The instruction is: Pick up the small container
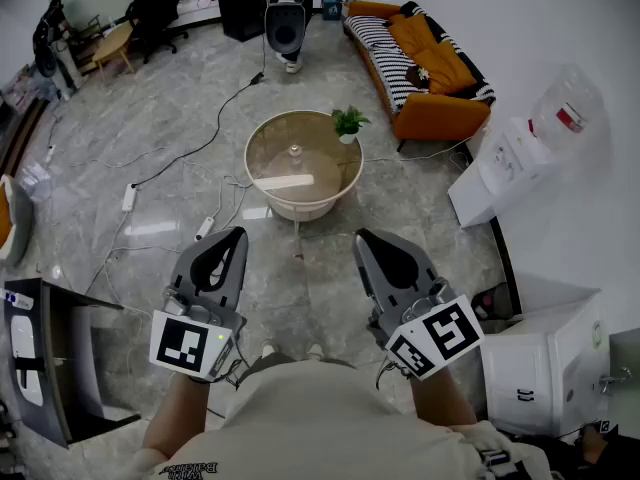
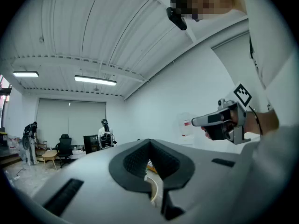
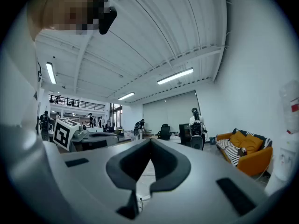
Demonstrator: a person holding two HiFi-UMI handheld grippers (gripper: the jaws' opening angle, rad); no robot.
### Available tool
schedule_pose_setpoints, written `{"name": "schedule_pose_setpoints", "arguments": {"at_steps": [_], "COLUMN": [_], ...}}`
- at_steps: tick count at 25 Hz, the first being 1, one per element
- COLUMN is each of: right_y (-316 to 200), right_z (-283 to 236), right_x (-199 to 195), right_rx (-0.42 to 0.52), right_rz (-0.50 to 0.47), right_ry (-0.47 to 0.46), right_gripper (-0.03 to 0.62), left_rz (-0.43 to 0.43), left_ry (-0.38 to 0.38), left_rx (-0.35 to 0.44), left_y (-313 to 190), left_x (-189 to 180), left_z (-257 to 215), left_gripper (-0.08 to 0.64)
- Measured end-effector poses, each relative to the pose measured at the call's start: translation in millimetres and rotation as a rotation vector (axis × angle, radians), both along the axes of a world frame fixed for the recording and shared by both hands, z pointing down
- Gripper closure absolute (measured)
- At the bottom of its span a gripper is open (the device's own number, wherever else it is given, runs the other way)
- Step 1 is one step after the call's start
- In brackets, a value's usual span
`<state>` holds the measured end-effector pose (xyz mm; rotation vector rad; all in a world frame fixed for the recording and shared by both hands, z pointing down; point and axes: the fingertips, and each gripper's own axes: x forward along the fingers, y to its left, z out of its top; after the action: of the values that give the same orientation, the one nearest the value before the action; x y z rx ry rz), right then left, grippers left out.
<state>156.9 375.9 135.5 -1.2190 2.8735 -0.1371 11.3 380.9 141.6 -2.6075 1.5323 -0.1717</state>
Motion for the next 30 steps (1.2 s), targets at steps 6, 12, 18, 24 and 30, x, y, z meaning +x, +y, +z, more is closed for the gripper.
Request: {"name": "schedule_pose_setpoints", "arguments": {"at_steps": [6,12,18,24,30], "right_y": [0.9,0.4,-10.7,-25.8,-55.3], "right_z": [7.2,14.8,25.9,36.5,59.6], "right_x": [21.6,35.8,46.0,38.1,13.2], "right_rx": [-0.01,-0.033,-0.046,-0.048,-0.071], "right_rz": [-0.029,-0.03,-0.019,-0.036,-0.084], "right_ry": [-0.006,-0.027,-0.027,-0.028,0.026], "right_gripper": [0.597,0.597,0.597,0.597,0.597], "left_rz": [-0.012,-0.02,-0.029,-0.05,-0.021], "left_ry": [-0.005,-0.019,-0.036,-0.04,-0.009], "left_rx": [0.002,0.0,-0.004,0.022,0.026], "left_y": [0.2,3.0,-3.4,-21.2,-55.2], "left_x": [22.6,36.0,43.3,35.5,30.2], "left_z": [3.6,7.1,16.6,26.5,35.0], "left_gripper": [0.555,0.555,0.555,0.555,0.555]}}
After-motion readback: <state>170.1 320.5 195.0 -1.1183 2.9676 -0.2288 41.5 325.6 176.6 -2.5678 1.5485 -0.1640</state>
